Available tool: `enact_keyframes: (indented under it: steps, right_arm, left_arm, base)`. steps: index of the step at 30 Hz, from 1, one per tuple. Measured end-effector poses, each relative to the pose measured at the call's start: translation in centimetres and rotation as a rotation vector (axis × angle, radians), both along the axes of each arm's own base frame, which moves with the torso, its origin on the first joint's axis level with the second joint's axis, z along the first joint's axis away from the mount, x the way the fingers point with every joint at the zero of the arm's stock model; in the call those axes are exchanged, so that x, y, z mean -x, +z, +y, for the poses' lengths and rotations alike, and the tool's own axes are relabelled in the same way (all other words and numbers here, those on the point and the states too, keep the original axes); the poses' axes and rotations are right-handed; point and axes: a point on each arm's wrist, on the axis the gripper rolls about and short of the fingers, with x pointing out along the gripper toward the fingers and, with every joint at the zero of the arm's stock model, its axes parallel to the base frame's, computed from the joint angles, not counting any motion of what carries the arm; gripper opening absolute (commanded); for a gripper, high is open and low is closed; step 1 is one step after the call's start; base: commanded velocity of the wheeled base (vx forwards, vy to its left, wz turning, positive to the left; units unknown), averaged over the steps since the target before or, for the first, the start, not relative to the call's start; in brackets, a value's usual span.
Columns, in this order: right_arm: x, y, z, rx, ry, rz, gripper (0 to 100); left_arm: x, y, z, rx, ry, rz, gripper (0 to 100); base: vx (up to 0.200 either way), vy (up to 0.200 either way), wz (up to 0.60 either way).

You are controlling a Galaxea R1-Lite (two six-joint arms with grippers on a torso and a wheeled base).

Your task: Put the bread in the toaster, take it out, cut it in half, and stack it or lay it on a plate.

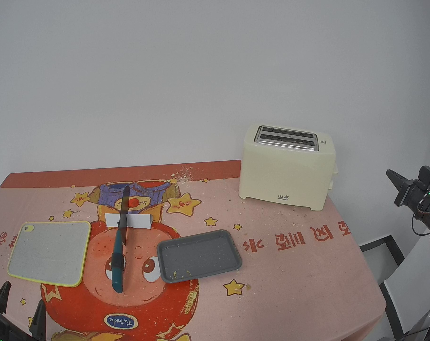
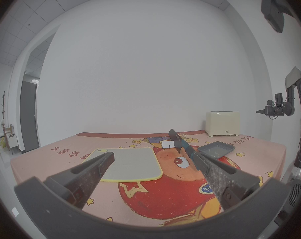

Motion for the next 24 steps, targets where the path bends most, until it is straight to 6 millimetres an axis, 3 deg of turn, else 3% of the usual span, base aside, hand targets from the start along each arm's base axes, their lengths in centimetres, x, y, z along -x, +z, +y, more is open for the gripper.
enact_keyframes:
  steps: [24]
  right_arm:
    - [0.01, -0.07, 0.14, 0.002, 0.005, 0.003, 0]
  left_arm:
    - [0.0, 0.0, 0.0, 0.0, 0.0, 0.0, 100]
  base:
    - [0.0, 0.0, 0.0]
